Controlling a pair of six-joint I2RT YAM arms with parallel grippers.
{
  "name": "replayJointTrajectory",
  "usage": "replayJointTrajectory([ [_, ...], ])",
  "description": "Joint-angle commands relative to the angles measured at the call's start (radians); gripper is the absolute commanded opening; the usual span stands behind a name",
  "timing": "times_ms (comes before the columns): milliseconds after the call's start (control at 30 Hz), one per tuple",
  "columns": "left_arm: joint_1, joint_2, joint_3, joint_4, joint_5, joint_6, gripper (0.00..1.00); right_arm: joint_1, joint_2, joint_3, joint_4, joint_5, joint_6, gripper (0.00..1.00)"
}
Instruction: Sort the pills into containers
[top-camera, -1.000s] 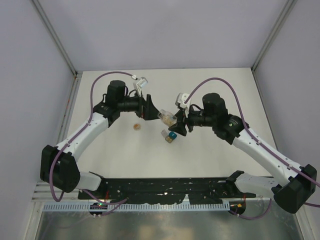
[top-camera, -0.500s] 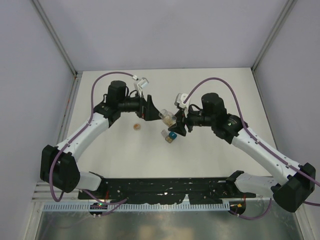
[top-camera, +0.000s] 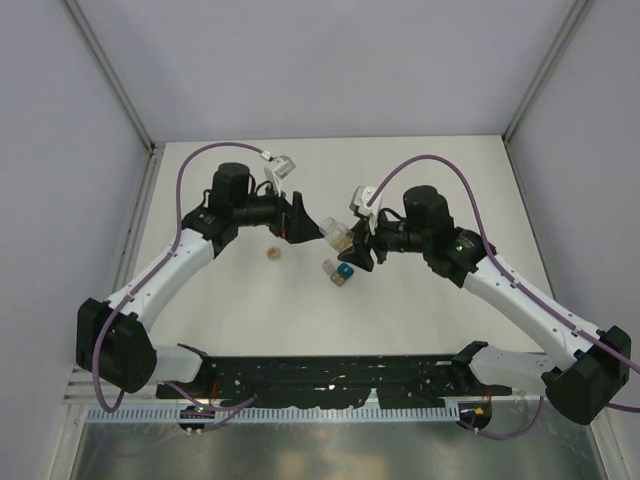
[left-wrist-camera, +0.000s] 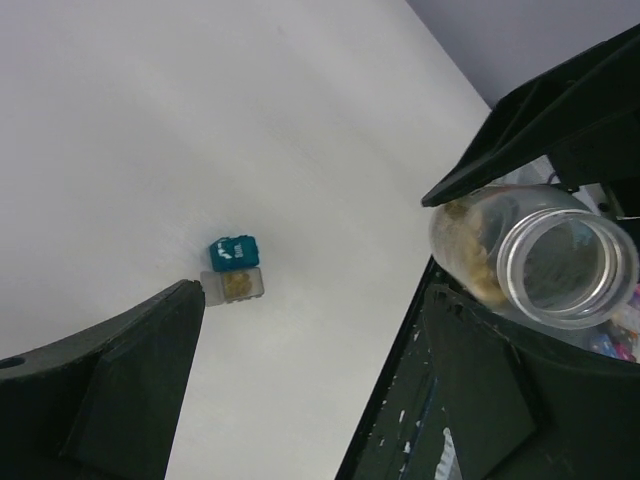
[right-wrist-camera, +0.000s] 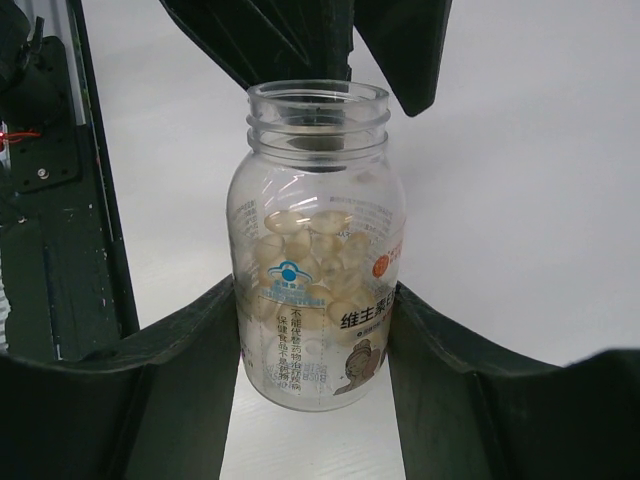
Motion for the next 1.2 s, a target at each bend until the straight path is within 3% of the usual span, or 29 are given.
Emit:
replayJointTrajectory([
  [0, 0.021, -0.045, 0.017, -0.083, -0.187, 0.132, 0.94, -0.002, -0.048, 0.002, 0.013, 0.022, -0.025, 0.06],
  [233, 0.023, -0.002, 0.018, -0.221, -0.464, 0.275, 0.95, -0.021, -0.084, -0.030, -0.027, 0.039, -0.071, 0.06],
  [433, 0.021, 0.101, 0.046, -0.305, -0.612, 0.323, 0.95, -0.051, -0.120, -0.081, -0.037, 0.050, -0.090, 0.06],
  [900, 0.015, 0.372, 0.188, -0.420, -0.764, 0.363, 0.94, -0.163, -0.176, -0.177, -0.005, -0.011, -0.075, 0.06],
  [1167, 0.001, 0.467, 0.238, -0.457, -0.768, 0.347, 0.91, -0.183, -0.174, -0.185, 0.005, -0.036, -0.068, 0.06],
])
